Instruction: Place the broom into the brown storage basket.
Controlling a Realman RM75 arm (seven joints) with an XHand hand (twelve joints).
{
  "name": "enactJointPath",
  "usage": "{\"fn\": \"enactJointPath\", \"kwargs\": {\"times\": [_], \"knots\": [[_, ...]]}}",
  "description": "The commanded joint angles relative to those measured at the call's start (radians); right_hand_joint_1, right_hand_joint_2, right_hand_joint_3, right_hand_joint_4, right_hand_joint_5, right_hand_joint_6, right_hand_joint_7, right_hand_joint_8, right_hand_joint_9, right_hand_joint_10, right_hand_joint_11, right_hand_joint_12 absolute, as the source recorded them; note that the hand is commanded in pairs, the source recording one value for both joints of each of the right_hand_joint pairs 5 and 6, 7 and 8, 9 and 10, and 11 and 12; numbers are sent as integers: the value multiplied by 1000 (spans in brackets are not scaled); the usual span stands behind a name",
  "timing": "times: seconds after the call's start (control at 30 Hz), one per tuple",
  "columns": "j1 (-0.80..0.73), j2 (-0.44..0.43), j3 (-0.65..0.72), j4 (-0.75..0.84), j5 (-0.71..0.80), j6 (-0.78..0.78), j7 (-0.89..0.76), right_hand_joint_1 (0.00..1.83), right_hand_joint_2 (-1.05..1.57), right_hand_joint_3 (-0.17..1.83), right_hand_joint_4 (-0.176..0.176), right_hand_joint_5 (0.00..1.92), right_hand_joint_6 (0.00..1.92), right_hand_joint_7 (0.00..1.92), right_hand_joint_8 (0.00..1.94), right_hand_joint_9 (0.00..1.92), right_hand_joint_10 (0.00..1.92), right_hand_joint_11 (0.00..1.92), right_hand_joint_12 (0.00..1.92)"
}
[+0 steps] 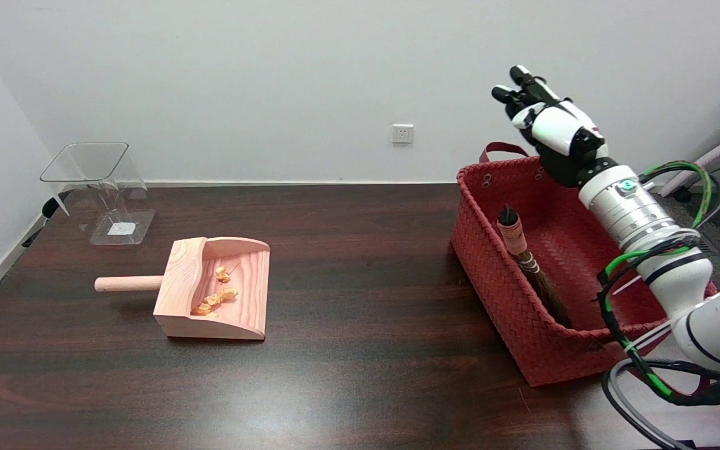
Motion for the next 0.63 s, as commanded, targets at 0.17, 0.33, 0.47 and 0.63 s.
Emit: {"fn": "enactJointPath", "kwargs": {"times": [0.17,0.33,0.47,0.63], "knots": [[-36,-16,234,-3,10,-25,0,344,1436,471,0,0,0,313,313,0,0,0,0],[-42,-18,300,-5,10,-37,0,347,1439,413,0,20,20,365,365,20,20,20,20],[-47,-22,329,-6,10,-37,0,350,1452,351,0,50,50,407,407,50,50,50,50],[-51,-25,342,-6,10,-29,0,343,1472,334,0,79,79,450,450,79,79,79,79]]}}
